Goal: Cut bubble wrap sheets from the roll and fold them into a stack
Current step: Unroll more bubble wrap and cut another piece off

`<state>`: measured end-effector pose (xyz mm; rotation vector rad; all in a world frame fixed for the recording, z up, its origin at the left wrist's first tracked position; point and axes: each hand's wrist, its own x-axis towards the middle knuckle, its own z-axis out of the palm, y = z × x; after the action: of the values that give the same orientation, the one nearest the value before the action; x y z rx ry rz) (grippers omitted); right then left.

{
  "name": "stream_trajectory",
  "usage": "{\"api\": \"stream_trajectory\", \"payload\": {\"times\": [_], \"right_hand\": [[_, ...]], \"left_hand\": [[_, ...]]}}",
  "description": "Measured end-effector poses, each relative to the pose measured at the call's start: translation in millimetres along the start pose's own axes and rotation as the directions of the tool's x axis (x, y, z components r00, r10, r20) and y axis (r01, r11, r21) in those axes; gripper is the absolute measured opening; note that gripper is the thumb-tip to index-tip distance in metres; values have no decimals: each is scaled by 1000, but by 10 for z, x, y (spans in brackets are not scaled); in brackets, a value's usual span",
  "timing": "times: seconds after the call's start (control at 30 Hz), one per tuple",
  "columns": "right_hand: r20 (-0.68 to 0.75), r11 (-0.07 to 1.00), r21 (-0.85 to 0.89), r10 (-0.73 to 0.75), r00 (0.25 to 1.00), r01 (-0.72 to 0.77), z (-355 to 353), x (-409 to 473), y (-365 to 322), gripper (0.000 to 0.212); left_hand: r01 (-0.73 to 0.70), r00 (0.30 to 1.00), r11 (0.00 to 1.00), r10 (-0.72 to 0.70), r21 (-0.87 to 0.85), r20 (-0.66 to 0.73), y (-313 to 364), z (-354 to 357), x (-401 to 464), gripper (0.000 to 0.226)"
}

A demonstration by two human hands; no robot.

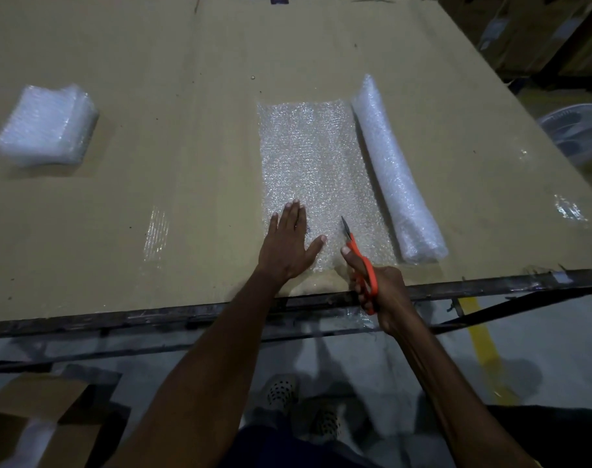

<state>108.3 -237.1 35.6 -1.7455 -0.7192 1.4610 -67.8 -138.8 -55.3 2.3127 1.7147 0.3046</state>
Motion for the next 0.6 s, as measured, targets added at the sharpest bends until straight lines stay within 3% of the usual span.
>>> {"api": "stream_trajectory", "payload": {"times": [0.23,0.6], "right_hand": [[-6,1000,5,-10,1000,10,-8,41,31,48],[-7,1000,-6,-20,1000,20,-4,116,-21,52]], "left_hand": [[-5,1000,1000,4,3,10,-19,-3,0,93],[2,1000,1000,-2,-4,13,0,-20,-5,88]]}}
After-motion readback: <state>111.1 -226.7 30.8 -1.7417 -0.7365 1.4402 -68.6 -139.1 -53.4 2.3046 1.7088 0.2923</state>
